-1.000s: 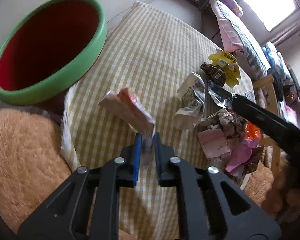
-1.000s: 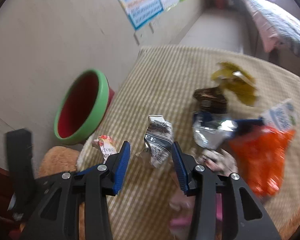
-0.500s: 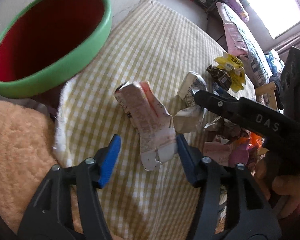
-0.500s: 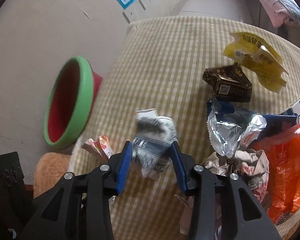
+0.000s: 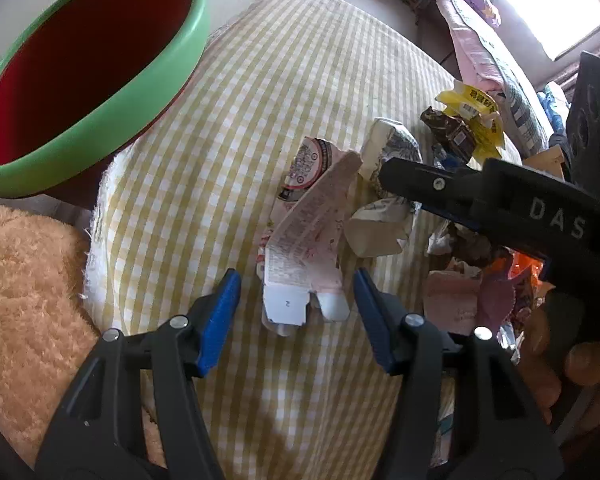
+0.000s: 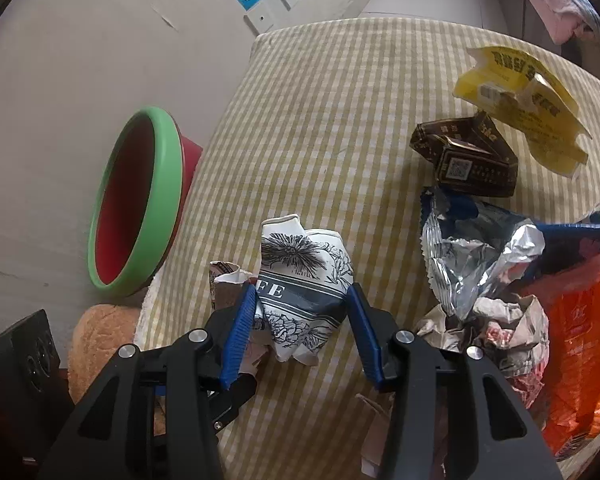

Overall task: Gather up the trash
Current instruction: 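Carry the paper carton in the left gripper while the right gripper carries the white paper over the bin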

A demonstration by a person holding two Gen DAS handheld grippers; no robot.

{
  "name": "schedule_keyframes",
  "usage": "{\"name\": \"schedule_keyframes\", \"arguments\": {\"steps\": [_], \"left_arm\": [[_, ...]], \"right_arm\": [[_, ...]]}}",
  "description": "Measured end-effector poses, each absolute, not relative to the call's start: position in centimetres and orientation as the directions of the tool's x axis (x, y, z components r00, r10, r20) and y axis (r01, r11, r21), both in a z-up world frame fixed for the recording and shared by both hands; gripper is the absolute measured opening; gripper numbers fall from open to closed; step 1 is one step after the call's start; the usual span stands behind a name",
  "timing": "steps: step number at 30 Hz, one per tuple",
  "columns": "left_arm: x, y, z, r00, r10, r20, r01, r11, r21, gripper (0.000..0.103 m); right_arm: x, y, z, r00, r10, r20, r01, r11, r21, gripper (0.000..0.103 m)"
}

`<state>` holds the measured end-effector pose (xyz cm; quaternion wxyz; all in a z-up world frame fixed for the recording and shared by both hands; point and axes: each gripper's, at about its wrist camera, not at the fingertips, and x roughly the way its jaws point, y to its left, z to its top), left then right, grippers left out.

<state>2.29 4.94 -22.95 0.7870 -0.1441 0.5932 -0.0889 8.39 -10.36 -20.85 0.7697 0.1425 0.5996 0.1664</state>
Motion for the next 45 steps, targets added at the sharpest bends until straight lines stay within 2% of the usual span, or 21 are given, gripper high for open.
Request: {"name": "schedule_keyframes", "arguments": {"steps": [6,9,11,17,25,33,45], "left_arm": [[2.3,4.8,-23.0,0.285,-0.305,-0.909,-0.028,0.945,-0.326,0.056],[2.2,4.4,-22.9,0.287,-0.293,-0.912,-0.008,0.951,-0.308,0.057],[2.2,4.2,-22.9,0.288,-0.295,-0.911,0.001,0.951,-0.308,0.044],[1.9,5.4,-22.1,0.314,-0.319,-0.894,-0.034,0.938,-0.346,0.037],[1.5,7.4,-17.4,0.452,-0.257,-0.854,-0.039,0.951,-0.307,0.037],[1.7,9.5,-12.9,0.572,-0.134,-0.809,-0.060,0.977,-0.204,0.037],[1.6,14.8,-11.4,0.613,-0.043,-0.789,-0.167,0.969,-0.183,0.037]], "right_arm": [[8.4,-9.7,-21.2,0.214,0.417,-0.883,-0.104,0.909,0.404,0.051],[8.5,-9.6,-21.4,0.207,0.422,-0.883,-0.097,0.907,0.411,0.048],[8.3,-10.2,-20.8,0.221,0.455,-0.862,-0.079,0.890,0.449,0.047],[6.5,-11.9,-17.1,0.314,0.466,-0.827,-0.076,0.881,0.467,0.046],[4.1,-12.4,-12.2,0.422,0.406,-0.811,-0.133,0.912,0.388,0.046],[3.4,-8.9,-8.6,0.469,0.425,-0.774,-0.239,0.905,0.352,0.047],[4.4,-2.2,-8.4,0.421,0.474,-0.774,-0.389,0.865,0.318,0.047]]}}
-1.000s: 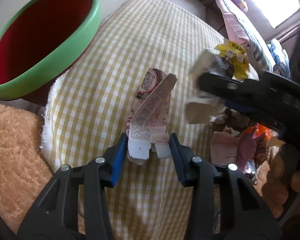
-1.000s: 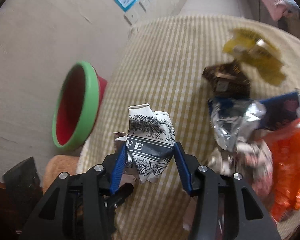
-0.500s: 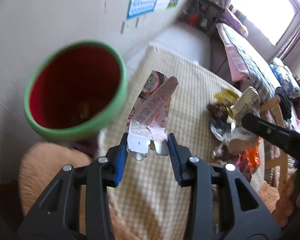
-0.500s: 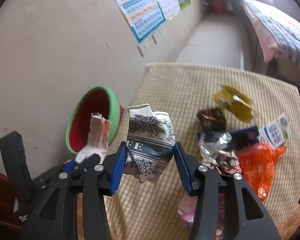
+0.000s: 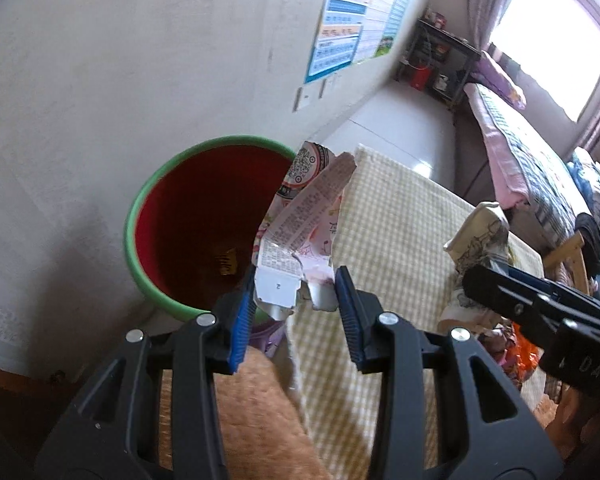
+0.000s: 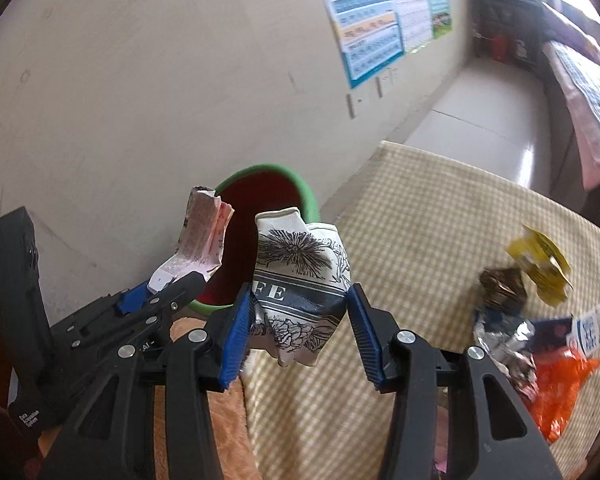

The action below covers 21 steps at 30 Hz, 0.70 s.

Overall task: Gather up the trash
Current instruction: 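Carry the paper carton in the left gripper while the right gripper carries the white paper over the bin, then open both grippers to drop the papers into the bin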

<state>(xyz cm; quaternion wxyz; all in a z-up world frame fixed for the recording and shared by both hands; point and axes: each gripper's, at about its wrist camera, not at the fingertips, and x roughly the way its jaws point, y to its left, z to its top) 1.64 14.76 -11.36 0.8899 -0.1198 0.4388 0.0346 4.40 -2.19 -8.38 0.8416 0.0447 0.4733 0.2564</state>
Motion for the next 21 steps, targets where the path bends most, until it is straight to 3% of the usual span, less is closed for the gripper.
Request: {"name": "schedule_keyframes", "arguments": {"steps": [15,21], "left_arm": [[3.0,21.3,-13.2,0.580,0.043,-0.814,-0.267,0.954,-0.139,0.037],[4.5,23.9,-14.2,0.563,0.018,-0.827,-0.288,0.941,-0.176,0.037]], "right_arm": [[9.3,4.0,-10.4,0.342,0.488,-0.803,-0.443,0.837,0.320,0.047],[11.7,5.7,-11.2,0.298,0.505,-0.810,-0.426,0.830,0.361,0.047]]}}
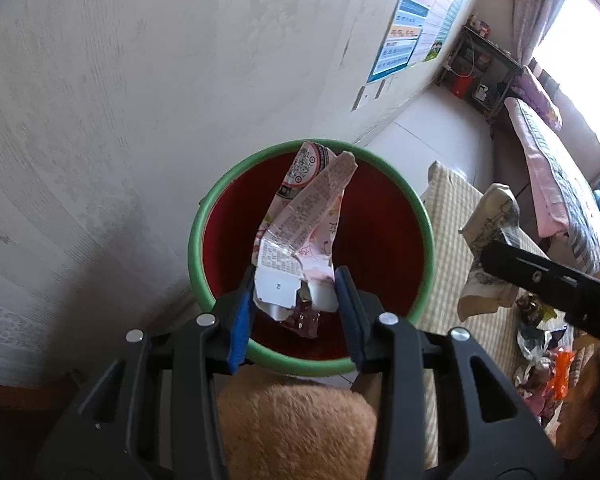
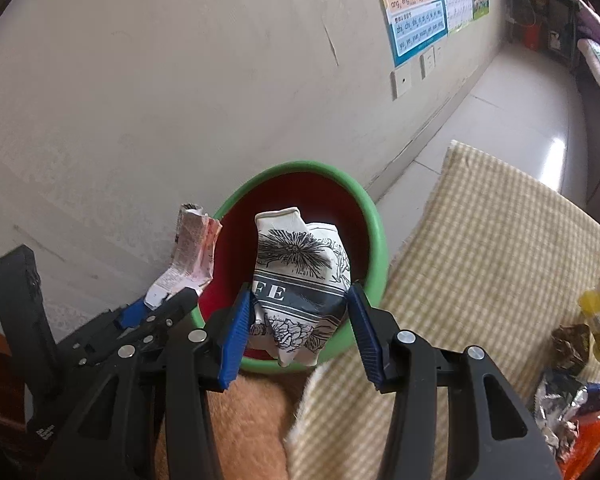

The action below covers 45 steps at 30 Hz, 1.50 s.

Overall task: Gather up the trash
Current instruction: 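Open both grippers to drop the papers into the bin, then move both open grippers back over the remaining trash on the table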

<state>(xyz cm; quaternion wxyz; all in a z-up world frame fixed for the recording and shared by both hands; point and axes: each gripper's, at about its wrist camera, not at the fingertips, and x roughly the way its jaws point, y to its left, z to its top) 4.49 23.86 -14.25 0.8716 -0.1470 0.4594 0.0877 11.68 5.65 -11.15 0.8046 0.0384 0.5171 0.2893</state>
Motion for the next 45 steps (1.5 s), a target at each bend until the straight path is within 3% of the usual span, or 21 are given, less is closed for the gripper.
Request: {"name": "schedule_keyframes", "arguments": {"steps": [5,7,17,24,35,42,45], "left_arm": [[5.0,24.2,-14.9,0.547,0.028,-0.837,-0.290,0.944,-0.158,0.039],[5.2,24.3,-14.9,0.548,0.038,-0.836,-0.297,0.943,-0.152,0.048],[4.6,23.3,-14.2,0.563,0.023,-0.826,-0.282,0.945,-0.165,0.048],[3.7,18.6,-13.3,0.572,-0.046,-0.819,-0.195,0.962,-0.191,0.048],[3.7,4.3,-14.9,0.456,-0.270,-0.848,0.120,0.963,-0.241,0.048],[5.5,-6.5,-16.6,0.314,-0.413,-0.855,0.309,0.896,-0.319,0.048],[6.2,-9.0,-17.8,0.270,-0.419,-0.867,0.323,0.887,-0.328,0.054]], "right_arm": [[12.7,6.7,-11.3,0.293,0.515,-0.806,-0.417,0.827,0.377,0.049],[12.9,6.7,-11.3,0.288,0.526,-0.800,-0.404,0.824,0.397,0.056],[9.9,4.0,-9.6,0.326,0.542,-0.775,-0.412,0.819,0.400,0.056],[5.4,-2.9,-9.0,0.404,0.506,-0.762,-0.347,0.856,0.384,0.056],[-2.6,-19.5,-12.8,0.512,0.185,-0.839,0.029,0.972,0.232,0.056],[-5.2,-27.3,-15.4,0.483,0.109,-0.869,0.258,0.931,0.260,0.056],[-5.8,-29.1,-15.4,0.490,0.096,-0.866,0.288,0.920,0.265,0.056]]}}
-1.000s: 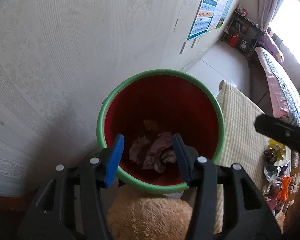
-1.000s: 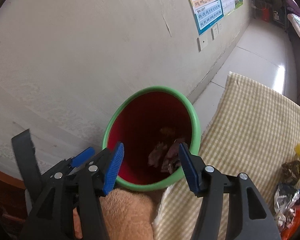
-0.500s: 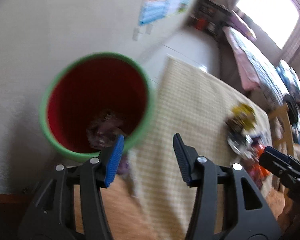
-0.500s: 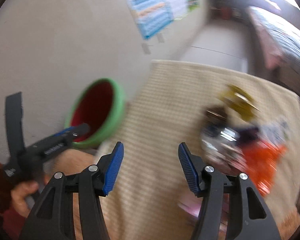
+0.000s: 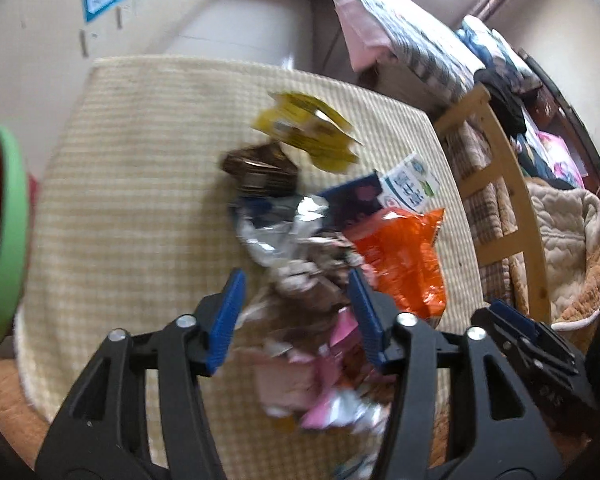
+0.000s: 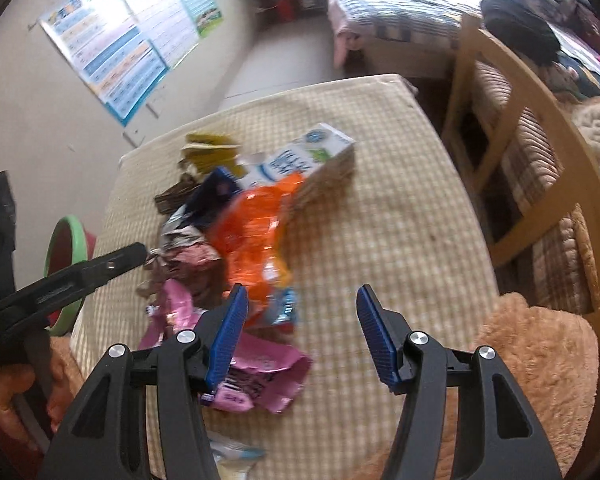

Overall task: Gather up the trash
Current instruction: 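Move both open grippers back over the remaining trash on the table, then grasp the crumpled brown paper ball with the left gripper while the right gripper grasps the blue-silver wrapper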

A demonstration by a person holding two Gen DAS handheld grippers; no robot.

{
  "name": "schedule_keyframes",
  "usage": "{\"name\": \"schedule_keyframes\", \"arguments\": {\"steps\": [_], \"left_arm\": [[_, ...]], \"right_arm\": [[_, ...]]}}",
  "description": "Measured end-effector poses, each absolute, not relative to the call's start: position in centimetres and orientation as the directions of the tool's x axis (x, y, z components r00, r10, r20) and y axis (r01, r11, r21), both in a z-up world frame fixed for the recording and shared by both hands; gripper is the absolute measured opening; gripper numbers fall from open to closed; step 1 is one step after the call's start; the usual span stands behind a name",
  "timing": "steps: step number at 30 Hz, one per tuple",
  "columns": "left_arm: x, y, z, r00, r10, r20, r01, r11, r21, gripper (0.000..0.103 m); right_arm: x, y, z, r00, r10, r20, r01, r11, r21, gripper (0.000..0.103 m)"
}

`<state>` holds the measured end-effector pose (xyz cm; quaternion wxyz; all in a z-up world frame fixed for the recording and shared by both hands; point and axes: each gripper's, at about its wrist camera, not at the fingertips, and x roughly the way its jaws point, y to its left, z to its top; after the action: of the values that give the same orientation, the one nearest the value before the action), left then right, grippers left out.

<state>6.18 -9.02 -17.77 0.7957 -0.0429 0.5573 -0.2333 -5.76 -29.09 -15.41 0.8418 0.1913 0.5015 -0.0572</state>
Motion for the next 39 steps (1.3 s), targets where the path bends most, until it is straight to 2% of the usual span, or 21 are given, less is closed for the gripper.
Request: {"name": "schedule_keyframes", "arguments": {"steps": [5,7,8,19,23,26,31,36,38,39], "left_arm": [[6.7,-11.0,-20.2,0.195,-0.404,-0.894,0.334,0.884,-0.327,0.053],[6.5,-10.8,-20.3,0.193,-0.418,-0.888,0.322,0.882,-0.345,0.042],[6.4,-10.5,-20.0,0.201,-0.421,-0.885,0.314,0.883,-0.349,0.029],[4.7,-4.2,-17.2,0.283,-0.395,-0.874,0.241,0.911,-0.334,0.028],[3.9,-2.2,-17.9,0.296,-0.333,-0.895,0.209,0.937,-0.279,0.028],[3.7,-0.7,-19.0,0.285,-0.323,-0.902,0.156,0.944,-0.289,0.028],[3.1,0.2,-19.1,0.289,-0.330,-0.899,0.133,0.944,-0.303,0.030],[2.9,0.4,-19.0,0.294,-0.326,-0.898,0.130,0.945,-0.301,0.031],[2.8,0.7,-18.9,0.297,-0.322,-0.899,0.127,0.947,-0.297,0.032],[2.8,0.9,-18.9,0.300,-0.318,-0.899,0.120,0.948,-0.296,0.032]], "right_arm": [[-6.2,-30.2,-15.7,0.494,0.103,-0.863,0.307,0.909,0.284,0.056],[-6.3,-30.1,-15.9,0.492,0.113,-0.863,0.303,0.907,0.291,0.056],[-6.3,-30.0,-16.0,0.490,0.118,-0.864,0.299,0.908,0.293,0.056],[-4.0,-28.6,-15.1,0.509,0.145,-0.849,0.210,0.935,0.285,0.056],[-1.2,-26.8,-13.9,0.497,0.172,-0.851,0.054,0.972,0.228,0.056],[1.2,-23.9,-13.6,0.469,0.178,-0.865,-0.114,0.984,0.140,0.056],[5.0,-21.0,-15.8,0.390,0.214,-0.895,-0.252,0.960,0.120,0.055],[8.4,-20.4,-19.5,0.285,0.242,-0.928,-0.253,0.952,0.170,0.054],[8.9,-20.4,-20.2,0.262,0.269,-0.927,-0.240,0.948,0.208,0.038],[8.9,-20.4,-20.4,0.248,0.280,-0.927,-0.239,0.945,0.222,0.019]]}}
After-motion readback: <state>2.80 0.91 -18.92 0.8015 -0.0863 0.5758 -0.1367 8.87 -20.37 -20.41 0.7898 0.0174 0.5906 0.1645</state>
